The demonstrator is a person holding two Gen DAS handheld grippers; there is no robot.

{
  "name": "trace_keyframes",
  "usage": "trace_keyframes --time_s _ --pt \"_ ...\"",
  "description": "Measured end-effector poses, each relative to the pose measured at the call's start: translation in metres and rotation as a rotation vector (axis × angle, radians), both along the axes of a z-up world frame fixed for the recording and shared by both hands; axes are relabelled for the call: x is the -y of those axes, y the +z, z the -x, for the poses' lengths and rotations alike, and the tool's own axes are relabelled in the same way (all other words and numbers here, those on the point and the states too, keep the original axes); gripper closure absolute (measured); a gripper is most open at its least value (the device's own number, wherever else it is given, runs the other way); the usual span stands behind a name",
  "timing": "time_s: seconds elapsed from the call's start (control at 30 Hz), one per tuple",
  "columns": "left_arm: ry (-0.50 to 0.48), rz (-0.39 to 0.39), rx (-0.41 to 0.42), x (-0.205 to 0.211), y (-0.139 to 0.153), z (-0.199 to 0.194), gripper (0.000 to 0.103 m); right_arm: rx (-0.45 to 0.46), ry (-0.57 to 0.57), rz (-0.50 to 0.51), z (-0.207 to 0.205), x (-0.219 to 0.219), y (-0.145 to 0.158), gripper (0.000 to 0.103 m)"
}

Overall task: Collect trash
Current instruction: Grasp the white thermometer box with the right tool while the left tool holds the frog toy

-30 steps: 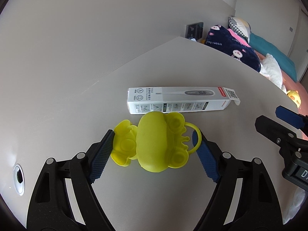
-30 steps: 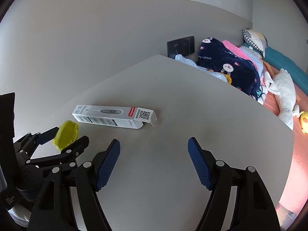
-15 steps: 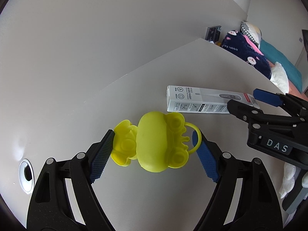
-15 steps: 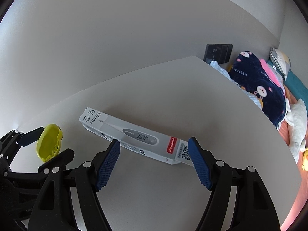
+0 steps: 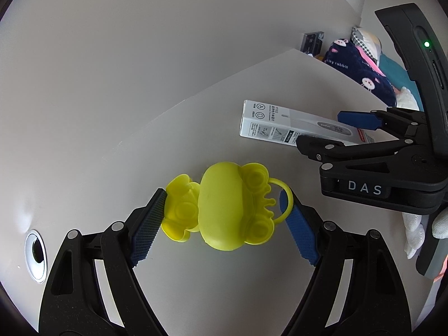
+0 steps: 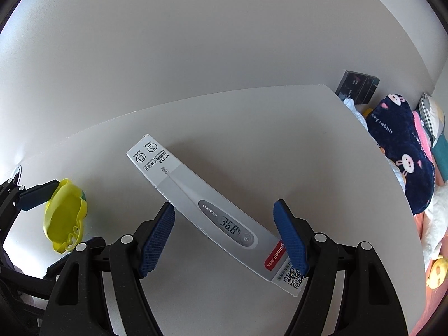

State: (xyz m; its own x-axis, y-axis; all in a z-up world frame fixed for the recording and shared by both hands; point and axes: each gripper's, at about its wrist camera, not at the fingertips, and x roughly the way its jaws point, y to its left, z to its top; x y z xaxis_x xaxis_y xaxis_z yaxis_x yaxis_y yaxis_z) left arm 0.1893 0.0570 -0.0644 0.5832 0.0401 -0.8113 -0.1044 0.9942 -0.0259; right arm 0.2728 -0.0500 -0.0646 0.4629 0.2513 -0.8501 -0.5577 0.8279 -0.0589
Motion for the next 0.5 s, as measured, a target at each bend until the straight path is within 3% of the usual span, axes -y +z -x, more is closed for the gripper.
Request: trace_keyframes --time_s 0.27,0.5 --pt "-0.006 -0.004 0.007 0.003 0.002 0.000 0.024 -0.044 -0.058 -0.102 0.002 0.011 -0.002 0.073" --pt "-0.011 -0.012 0.022 0.004 0.006 0.003 0.024 -0.022 -0.153 -0.118 0.009 0.026 0.000 0.074"
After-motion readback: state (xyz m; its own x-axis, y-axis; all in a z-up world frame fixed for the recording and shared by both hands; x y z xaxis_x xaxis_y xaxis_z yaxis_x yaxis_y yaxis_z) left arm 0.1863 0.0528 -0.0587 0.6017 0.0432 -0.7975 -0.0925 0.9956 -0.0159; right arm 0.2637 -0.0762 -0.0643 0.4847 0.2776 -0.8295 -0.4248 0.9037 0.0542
